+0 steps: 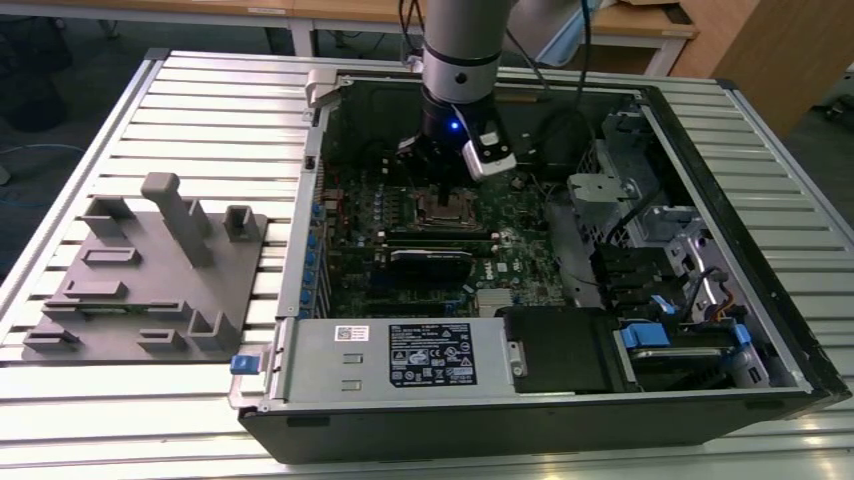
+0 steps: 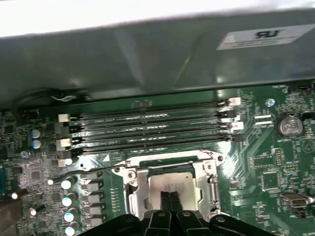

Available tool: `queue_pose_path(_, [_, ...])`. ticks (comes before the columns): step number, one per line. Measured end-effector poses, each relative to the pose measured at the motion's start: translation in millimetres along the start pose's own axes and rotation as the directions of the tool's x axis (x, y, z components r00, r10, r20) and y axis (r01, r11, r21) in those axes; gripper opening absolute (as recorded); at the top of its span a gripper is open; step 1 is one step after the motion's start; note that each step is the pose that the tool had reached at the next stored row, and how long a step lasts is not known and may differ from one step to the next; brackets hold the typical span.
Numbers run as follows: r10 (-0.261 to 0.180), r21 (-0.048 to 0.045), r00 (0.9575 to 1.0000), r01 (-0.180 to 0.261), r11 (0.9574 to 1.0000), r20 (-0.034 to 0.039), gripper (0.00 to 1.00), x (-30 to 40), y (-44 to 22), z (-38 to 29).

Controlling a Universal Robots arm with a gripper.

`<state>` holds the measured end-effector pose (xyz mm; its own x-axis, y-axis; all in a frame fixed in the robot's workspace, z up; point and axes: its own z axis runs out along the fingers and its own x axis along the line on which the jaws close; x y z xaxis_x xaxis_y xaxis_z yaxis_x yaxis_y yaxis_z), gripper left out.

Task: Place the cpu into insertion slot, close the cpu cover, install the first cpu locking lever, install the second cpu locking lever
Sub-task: 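Close the cpu cover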

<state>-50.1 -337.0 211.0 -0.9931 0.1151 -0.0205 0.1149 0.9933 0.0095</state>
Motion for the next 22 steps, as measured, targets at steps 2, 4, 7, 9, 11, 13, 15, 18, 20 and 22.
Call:
queue_pose_path(2, [0.0, 0.0, 1.0, 0.0, 1.0, 0.0008, 0.1, 2.9, -0.4, 0.4])
queue_pose_path(4, [0.0, -0.0001, 1.0, 0.0, 1.0, 0.0021, 0.1, 6.1, -0.8, 0.7])
queue_pose_path(7, [0.0, -0.0005, 1.0, 0.0, 1.0, 0.0057, 0.1, 11.8, -1.4, 1.1])
queue_pose_path(9, [0.0, -0.0008, 1.0, 0.0, 1.0, 0.0086, 0.1, 16.1, -1.9, 1.3])
queue_pose_path(11, [0.0, -0.0012, 0.9999, 0.0, 1.0, 0.0114, 0.1, 20.3, -2.4, 1.6])
queue_pose_path(13, [0.0, -0.0015, 0.9999, 0.0, 1.0, 0.0134, 0.1, 23.8, -2.8, 2.4])
queue_pose_path(15, [0.0, -0.0016, 0.9999, 0.0, 1.0, 0.0146, 0.1, 26.4, -3.1, 3.8])
queue_pose_path(18, [0.0, -0.0016, 0.9999, 0.0, 1.0, 0.0149, 0.1, 27.7, -3.3, 6.7])
queue_pose_path(20, [0.0, -0.0015, 0.9999, 0.0, 1.0, 0.0149, 0.1, 28.3, -3.4, 8.9])
queue_pose_path(22, [0.0, -0.0015, 0.9999, 0.0, 1.0, 0.0149, 0.1, 28.9, -3.5, 10.9])
